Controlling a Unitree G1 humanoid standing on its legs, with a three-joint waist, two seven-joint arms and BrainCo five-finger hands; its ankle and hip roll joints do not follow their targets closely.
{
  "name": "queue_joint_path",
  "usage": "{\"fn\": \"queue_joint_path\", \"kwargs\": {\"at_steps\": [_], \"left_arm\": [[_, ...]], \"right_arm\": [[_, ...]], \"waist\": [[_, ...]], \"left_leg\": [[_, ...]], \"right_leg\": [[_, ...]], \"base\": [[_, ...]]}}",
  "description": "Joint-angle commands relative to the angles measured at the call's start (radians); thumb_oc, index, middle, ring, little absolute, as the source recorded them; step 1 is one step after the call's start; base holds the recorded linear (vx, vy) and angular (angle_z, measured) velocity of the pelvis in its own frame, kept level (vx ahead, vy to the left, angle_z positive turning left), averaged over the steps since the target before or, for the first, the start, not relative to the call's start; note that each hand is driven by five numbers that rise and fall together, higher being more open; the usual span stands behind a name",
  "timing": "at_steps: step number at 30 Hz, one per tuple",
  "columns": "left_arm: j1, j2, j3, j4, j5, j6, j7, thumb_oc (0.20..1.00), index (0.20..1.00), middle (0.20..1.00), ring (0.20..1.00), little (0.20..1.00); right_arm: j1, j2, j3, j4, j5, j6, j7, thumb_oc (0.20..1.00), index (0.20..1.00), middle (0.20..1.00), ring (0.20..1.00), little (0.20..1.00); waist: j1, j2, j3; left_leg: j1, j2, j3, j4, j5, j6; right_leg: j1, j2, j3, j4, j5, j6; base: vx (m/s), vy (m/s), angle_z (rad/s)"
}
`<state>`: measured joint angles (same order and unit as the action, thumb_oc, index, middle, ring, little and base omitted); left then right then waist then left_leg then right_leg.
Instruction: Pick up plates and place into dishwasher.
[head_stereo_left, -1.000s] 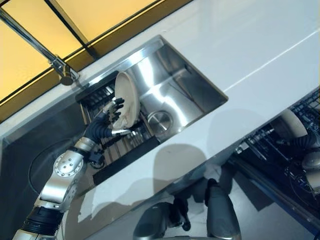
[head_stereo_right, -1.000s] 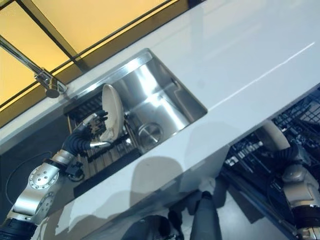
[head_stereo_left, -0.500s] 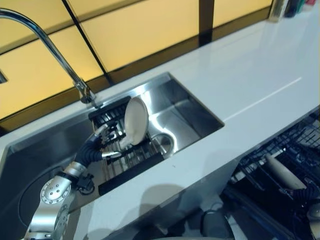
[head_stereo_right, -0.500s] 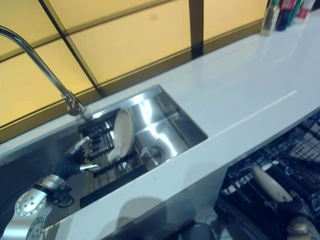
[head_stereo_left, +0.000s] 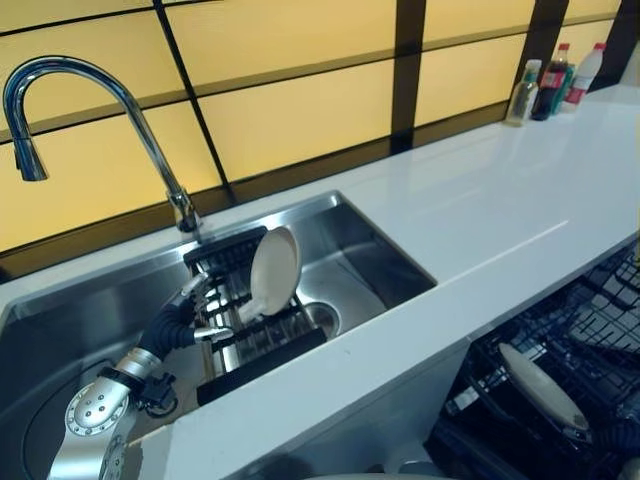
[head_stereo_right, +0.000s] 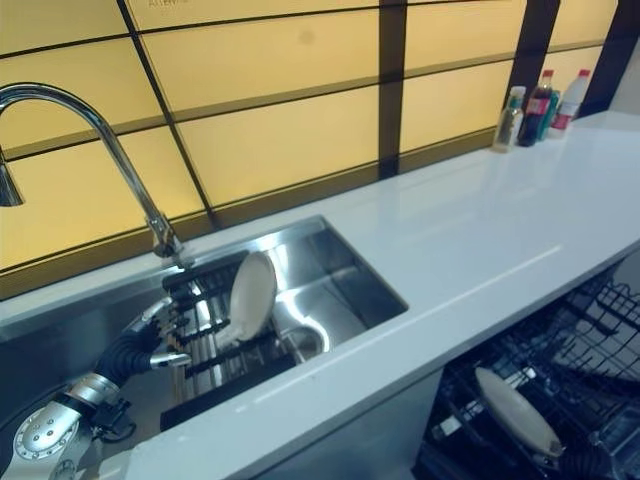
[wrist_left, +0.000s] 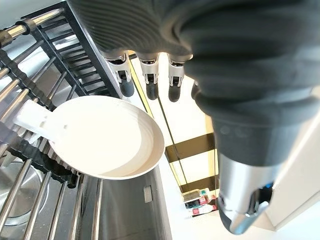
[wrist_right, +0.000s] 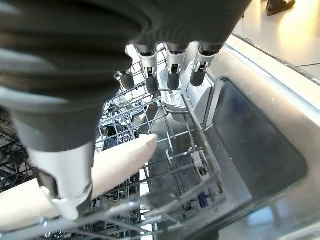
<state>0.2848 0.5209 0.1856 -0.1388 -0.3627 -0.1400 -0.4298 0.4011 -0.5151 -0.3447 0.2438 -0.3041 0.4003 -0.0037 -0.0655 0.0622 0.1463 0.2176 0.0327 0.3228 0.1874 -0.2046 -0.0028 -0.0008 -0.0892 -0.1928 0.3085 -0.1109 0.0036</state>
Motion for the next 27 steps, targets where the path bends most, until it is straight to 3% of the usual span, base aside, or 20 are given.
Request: {"fn": "queue_joint_path", "kwargs": {"at_steps": [1, 4, 7, 14, 18, 20, 27], "left_arm": [[0.008, 0.015, 0.088, -0.062, -0.009, -0.034, 0.015, 1.0, 1.0, 1.0, 1.0, 1.0], [0.001, 0.016, 0.083, -0.049, -0.013, -0.042, 0.027, 1.0, 1.0, 1.0, 1.0, 1.0], [-0.028, 0.026, 0.054, -0.035, -0.014, -0.041, 0.079, 1.0, 1.0, 1.0, 1.0, 1.0], [-0.056, 0.01, 0.01, 0.003, -0.027, -0.08, 0.166, 1.0, 1.0, 1.0, 1.0, 1.0], [-0.074, 0.014, 0.002, 0.015, -0.034, -0.084, 0.187, 1.0, 1.0, 1.0, 1.0, 1.0], [-0.093, 0.019, -0.005, 0.02, -0.038, -0.084, 0.204, 1.0, 1.0, 1.0, 1.0, 1.0], [-0.18, 0.047, -0.052, 0.045, -0.016, -0.1, 0.255, 1.0, 1.0, 1.0, 1.0, 1.0]], "right_arm": [[-0.03, -0.019, -0.056, -0.044, -0.05, -0.023, -0.032, 1.0, 1.0, 1.0, 1.0, 1.0], [-0.041, -0.029, -0.066, -0.064, -0.045, -0.036, -0.043, 1.0, 1.0, 1.0, 1.0, 1.0], [-0.1, -0.06, -0.109, -0.2, 0.135, -0.06, -0.155, 1.0, 1.0, 1.0, 1.0, 1.0], [-0.185, -0.077, -0.117, -0.39, 0.119, -0.292, -0.4, 1.0, 1.0, 1.0, 1.0, 1.0], [-0.224, -0.083, -0.118, -0.426, 0.12, -0.37, -0.443, 1.0, 1.0, 1.0, 1.0, 1.0], [-0.253, -0.082, -0.107, -0.451, 0.127, -0.441, -0.474, 1.0, 1.0, 1.0, 1.0, 1.0], [-0.36, -0.106, 0.006, -0.499, 0.098, -0.514, -0.48, 1.0, 1.0, 1.0, 1.0, 1.0]], "waist": [[-0.015, -0.031, -0.018], [-0.016, -0.034, -0.02], [-0.022, -0.034, -0.017], [-0.03, -0.003, -0.031], [-0.023, 0.001, -0.038], [-0.015, -0.002, -0.044], [0.018, -0.02, -0.057]], "left_leg": [[-0.057, -0.014, -0.008, 0.046, 0.031, 0.022], [-0.051, -0.017, -0.013, 0.034, 0.03, 0.022], [-0.048, -0.019, -0.022, 0.021, 0.026, 0.026], [-0.052, -0.034, -0.033, -0.017, 0.013, 0.028], [-0.052, -0.038, -0.041, -0.032, 0.011, 0.029], [-0.054, -0.041, -0.045, -0.04, 0.009, 0.029], [-0.076, -0.043, -0.058, -0.05, 0.016, 0.021]], "right_leg": [[0.122, -0.003, 0.04, -0.201, 0.088, 0.111], [0.121, 0.001, 0.042, -0.202, 0.084, 0.108], [0.114, 0.006, 0.046, -0.202, 0.076, 0.104], [0.088, 0.015, 0.054, -0.2, 0.047, 0.102], [0.09, 0.019, 0.051, -0.206, 0.037, 0.099], [0.093, 0.02, 0.044, -0.218, 0.036, 0.097], [0.103, 0.028, 0.012, -0.259, 0.037, 0.078]], "base": [[-0.02, 0.041, -0.04], [-0.03, 0.04, -0.02], [-0.04, 0.037, -0.01], [-0.04, 0.075, -0.02], [-0.02, 0.026, 0.0], [-0.06, 0.002, -0.01], [-0.08, -0.036, 0.0]]}}
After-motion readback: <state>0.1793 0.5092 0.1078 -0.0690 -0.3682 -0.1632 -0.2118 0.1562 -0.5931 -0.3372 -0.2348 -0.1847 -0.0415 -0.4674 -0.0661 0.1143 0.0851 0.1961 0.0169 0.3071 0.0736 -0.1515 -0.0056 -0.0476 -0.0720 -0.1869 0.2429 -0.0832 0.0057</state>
